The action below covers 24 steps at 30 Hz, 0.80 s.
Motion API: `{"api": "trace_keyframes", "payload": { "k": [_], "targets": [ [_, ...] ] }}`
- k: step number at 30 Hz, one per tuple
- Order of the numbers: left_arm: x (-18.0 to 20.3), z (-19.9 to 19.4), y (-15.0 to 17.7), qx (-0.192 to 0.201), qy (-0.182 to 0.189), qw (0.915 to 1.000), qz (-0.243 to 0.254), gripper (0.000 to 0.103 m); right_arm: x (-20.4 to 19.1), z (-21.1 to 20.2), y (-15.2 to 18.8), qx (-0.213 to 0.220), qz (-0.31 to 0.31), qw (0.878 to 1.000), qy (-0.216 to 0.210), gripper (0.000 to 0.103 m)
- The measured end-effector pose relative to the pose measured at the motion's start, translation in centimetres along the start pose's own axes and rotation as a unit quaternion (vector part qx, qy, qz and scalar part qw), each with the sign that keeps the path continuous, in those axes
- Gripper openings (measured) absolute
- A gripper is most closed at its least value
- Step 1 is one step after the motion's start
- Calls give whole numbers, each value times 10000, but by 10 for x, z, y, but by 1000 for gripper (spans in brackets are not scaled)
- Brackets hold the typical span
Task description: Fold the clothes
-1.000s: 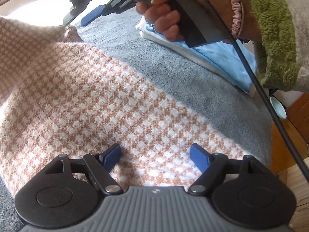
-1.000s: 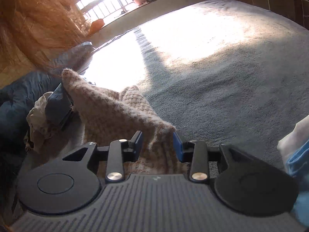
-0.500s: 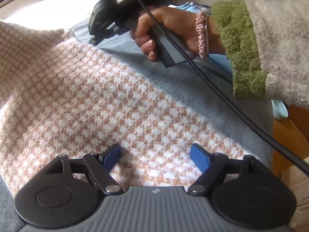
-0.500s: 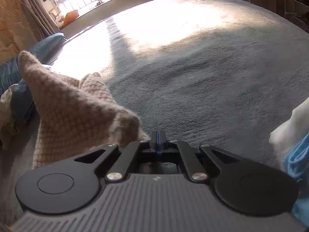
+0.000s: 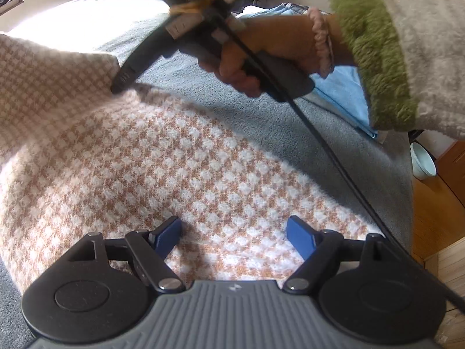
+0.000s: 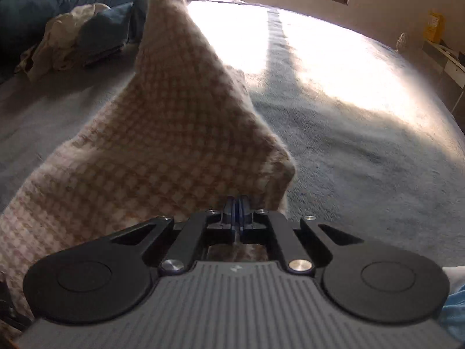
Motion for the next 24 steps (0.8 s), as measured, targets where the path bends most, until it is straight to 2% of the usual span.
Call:
{"api": "trace_keyframes", "payload": {
  "k": [2, 5, 7, 10, 12, 14, 15, 18, 21, 24],
  "targets": [
    [-1, 2, -1, 18, -17, 10000, -7, 81, 4, -2, 1, 40, 153, 9999, -35, 0],
    [-1, 6, -2, 45, -43, 10000, -18, 81, -5, -19, -7, 5, 150, 9998, 137, 0],
    [-2, 8, -3, 63, -61, 10000, -26, 81, -13, -41, -9, 149, 209, 9997, 41, 2],
    [-3, 12, -4, 89, -87, 9999, -36, 81, -36, -72, -1, 313, -40, 9994, -147, 2],
    [-3, 13, -4, 103, -95, 9999, -40, 81, -47, -69, 12, -30, -171, 9998, -112, 3],
    [-4, 12, -5, 85, -77, 9999, -37, 80, -48, -45, 40, -592, -95, 9982, 29, 3],
    [-6, 8, -6, 48, -72, 10000, -43, 80, -48, -39, 49, -681, -4, 9977, 47, 3],
    [-14, -9, -5, 29, -108, 9996, -254, 75, -45, -41, 49, -622, 281, 9977, 14, 3],
    [-41, -31, 1, 288, -166, 9962, -802, 75, -47, -44, 49, -665, 300, 9973, 64, 3],
    [-75, -36, -13, 557, -470, 9910, -1118, 75, -46, -44, 49, -740, 224, 9970, 40, 3]
  ]
}}
Point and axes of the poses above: each gripper's, at about its wrist camera, not at the fingertips, and z roughly the way its jaws point, x to its right, y to its underside, the point moved 5 cm from there along z, roughly the way its jaws point, and after that the axes turned 9 degrees about -x, right-handed, at the moved point
